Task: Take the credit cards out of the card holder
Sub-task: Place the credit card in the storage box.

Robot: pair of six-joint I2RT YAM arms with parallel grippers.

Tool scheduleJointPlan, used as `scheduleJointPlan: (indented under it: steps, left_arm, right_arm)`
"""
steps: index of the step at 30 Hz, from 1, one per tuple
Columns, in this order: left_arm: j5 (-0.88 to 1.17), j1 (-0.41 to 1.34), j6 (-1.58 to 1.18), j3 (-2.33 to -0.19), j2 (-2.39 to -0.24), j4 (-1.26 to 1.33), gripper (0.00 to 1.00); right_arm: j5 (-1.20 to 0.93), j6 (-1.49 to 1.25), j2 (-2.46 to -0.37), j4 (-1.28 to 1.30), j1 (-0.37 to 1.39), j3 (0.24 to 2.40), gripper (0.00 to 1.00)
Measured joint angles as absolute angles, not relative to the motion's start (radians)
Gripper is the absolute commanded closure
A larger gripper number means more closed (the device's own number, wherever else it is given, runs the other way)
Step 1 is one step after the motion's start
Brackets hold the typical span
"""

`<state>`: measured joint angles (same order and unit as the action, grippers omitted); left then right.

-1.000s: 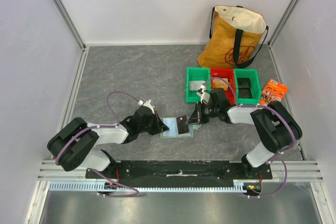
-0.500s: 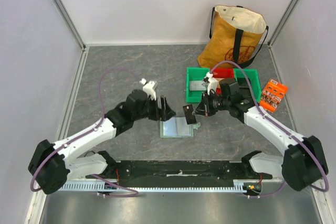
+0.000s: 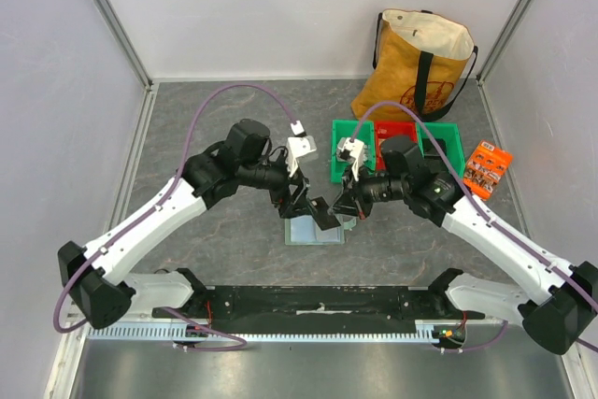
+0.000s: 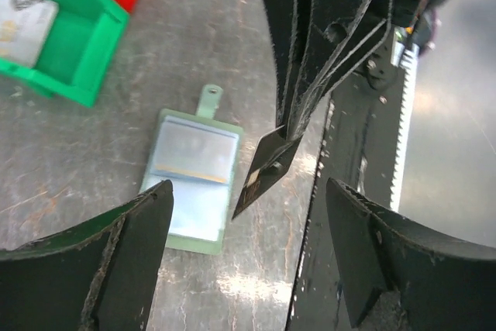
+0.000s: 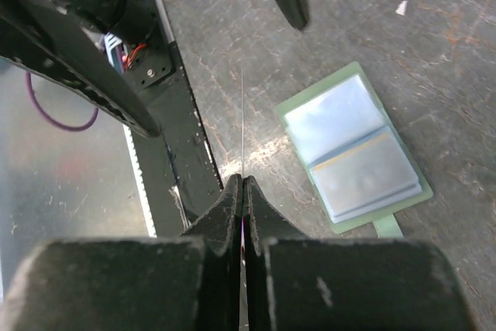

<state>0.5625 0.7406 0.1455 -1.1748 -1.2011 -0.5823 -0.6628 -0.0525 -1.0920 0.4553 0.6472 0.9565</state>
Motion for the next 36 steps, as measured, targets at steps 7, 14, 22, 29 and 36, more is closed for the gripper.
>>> scheduleJointPlan:
  steps: [7,14,22,29,36]
  left_arm:
    - [0.751,0.741,0.32,-1.282,-1.304,-0.777,0.29]
    - [0.851,0.733,0.398,-1.338,-1.376,-0.879,0.54]
    - [0.875,0.725,0.423,-1.341,-1.386,-0.904,0.81]
    - [0.868,0.725,0.407,-1.303,-1.362,-0.841,0.63]
    - [0.886,0.725,0.366,-1.246,-1.325,-0.775,0.61]
  right_arm:
    - [-0.685,0.021,-1.097,0.492,0.723,0.982,1.0]
    - [-0.684,0.046,-1.113,0.506,0.741,0.997,1.0]
    - [-0.699,0.053,-1.117,0.522,0.743,0.998,1.0]
    - [-0.705,0.054,-1.116,0.514,0.744,0.998,1.0]
    - [-0.732,0.053,-1.112,0.472,0.753,0.998,1.0]
